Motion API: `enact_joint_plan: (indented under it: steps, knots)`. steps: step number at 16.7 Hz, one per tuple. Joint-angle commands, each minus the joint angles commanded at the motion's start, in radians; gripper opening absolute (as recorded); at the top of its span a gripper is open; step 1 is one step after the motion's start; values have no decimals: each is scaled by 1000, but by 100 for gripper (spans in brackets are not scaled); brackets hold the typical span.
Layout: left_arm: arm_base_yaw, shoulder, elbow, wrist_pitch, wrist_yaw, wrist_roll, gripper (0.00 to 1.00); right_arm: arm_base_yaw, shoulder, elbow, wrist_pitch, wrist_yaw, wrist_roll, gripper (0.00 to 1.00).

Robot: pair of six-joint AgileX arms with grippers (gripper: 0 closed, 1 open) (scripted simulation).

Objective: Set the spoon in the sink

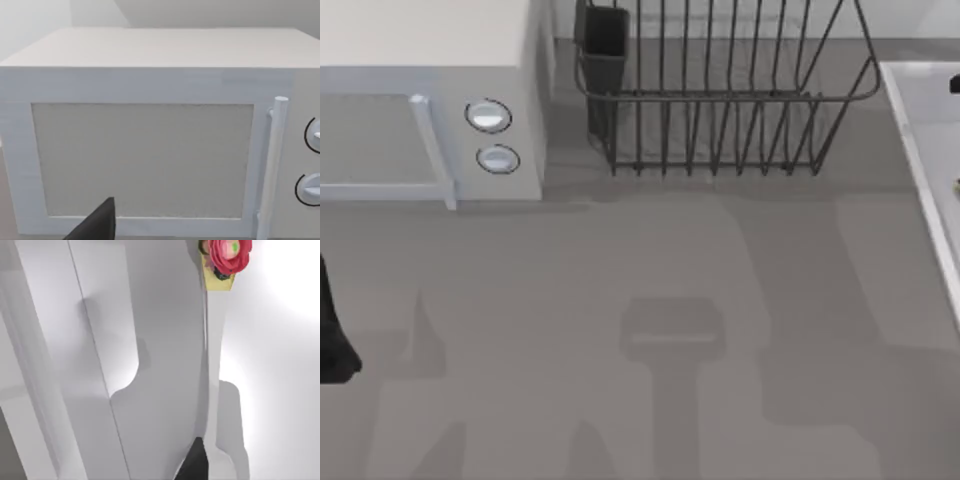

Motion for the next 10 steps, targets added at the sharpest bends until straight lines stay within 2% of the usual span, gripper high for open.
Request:
enact_joint_plan:
  steps: [4,10]
  knots:
    - [0,0,0,0,0,0,100,0,0,0,0,0,0,98]
    - [0,0,0,0,0,0,100,0,0,0,0,0,0,100]
